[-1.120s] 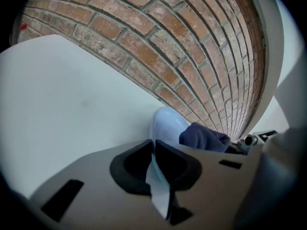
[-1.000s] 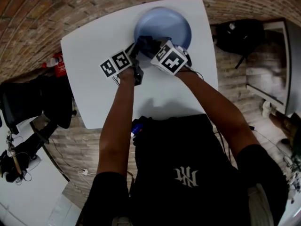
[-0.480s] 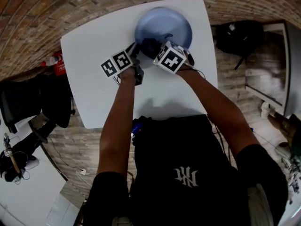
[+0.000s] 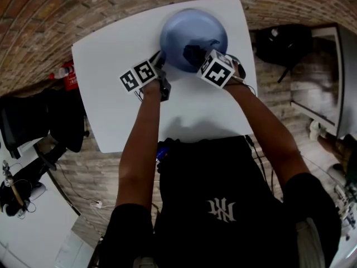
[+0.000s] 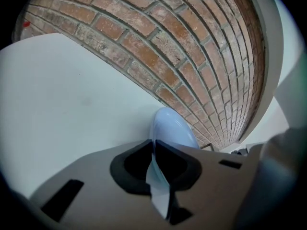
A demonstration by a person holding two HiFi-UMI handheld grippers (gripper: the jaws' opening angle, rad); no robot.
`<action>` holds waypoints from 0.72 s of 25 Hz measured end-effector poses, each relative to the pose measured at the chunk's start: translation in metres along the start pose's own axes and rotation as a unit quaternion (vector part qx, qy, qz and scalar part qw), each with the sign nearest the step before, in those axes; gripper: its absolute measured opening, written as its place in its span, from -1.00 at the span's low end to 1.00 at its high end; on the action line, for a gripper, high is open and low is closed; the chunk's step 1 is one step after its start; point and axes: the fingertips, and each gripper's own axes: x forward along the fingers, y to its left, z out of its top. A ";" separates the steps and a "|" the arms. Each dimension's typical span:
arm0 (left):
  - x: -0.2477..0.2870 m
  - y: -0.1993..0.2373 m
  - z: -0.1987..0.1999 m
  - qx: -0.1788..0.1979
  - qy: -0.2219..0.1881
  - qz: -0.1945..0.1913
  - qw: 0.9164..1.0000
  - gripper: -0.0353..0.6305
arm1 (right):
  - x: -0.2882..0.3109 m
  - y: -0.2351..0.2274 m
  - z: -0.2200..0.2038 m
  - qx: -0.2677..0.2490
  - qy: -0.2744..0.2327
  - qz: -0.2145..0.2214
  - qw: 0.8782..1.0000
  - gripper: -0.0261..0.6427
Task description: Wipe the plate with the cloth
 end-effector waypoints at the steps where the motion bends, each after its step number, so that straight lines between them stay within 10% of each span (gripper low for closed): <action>1: 0.000 0.000 0.000 -0.001 -0.001 0.000 1.000 -0.81 | -0.002 -0.004 -0.003 -0.005 0.005 -0.007 1.000 -0.67; 18: 0.000 -0.001 -0.002 0.002 0.003 0.004 1.000 -0.81 | -0.026 -0.103 -0.030 -0.023 0.021 -0.121 0.992 -0.67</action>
